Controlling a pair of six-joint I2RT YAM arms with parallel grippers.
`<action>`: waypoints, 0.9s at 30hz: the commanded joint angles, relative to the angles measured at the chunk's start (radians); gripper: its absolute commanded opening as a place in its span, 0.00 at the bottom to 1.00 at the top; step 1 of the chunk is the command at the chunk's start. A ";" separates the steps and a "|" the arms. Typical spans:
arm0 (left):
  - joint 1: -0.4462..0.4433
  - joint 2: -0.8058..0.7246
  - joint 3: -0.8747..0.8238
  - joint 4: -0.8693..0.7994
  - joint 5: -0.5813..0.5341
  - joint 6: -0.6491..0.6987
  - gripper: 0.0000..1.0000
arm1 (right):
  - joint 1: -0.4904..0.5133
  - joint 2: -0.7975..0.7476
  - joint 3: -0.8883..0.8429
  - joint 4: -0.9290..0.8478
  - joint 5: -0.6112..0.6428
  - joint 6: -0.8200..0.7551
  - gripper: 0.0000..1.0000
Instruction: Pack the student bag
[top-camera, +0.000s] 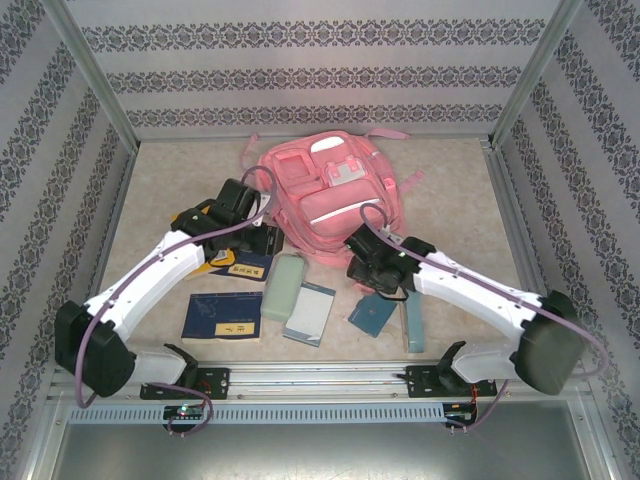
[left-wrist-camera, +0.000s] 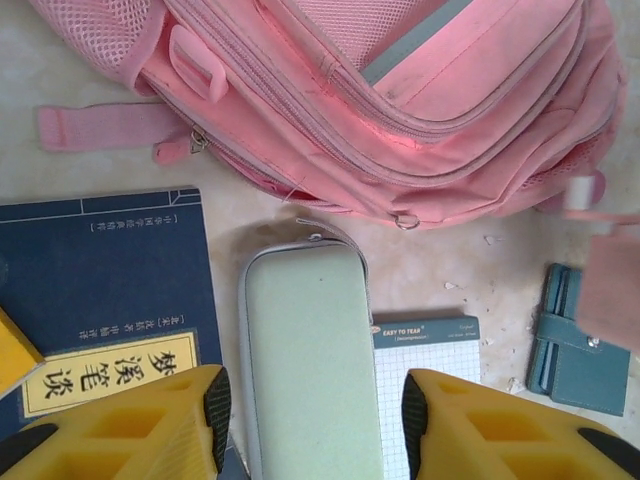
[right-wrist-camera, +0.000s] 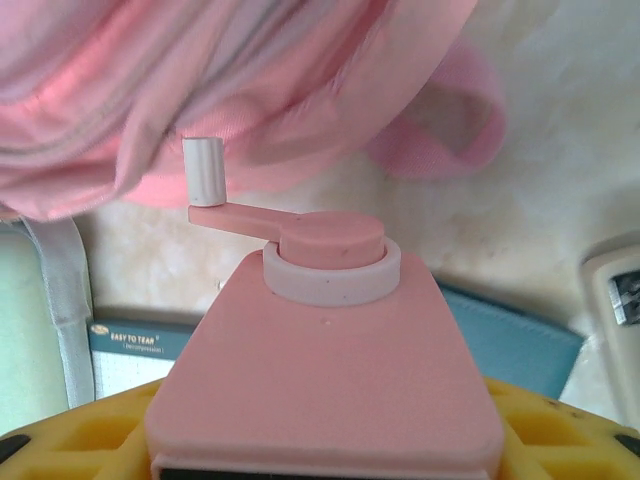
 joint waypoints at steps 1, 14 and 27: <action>-0.045 0.072 0.112 -0.006 0.020 0.016 0.50 | -0.044 -0.059 -0.050 0.006 0.092 -0.082 0.20; -0.094 0.745 0.806 -0.131 0.061 0.168 0.53 | -0.194 -0.219 -0.217 0.186 -0.019 -0.204 0.12; -0.088 1.193 1.381 -0.387 0.264 0.197 0.52 | -0.331 -0.301 -0.293 0.252 -0.144 -0.227 0.12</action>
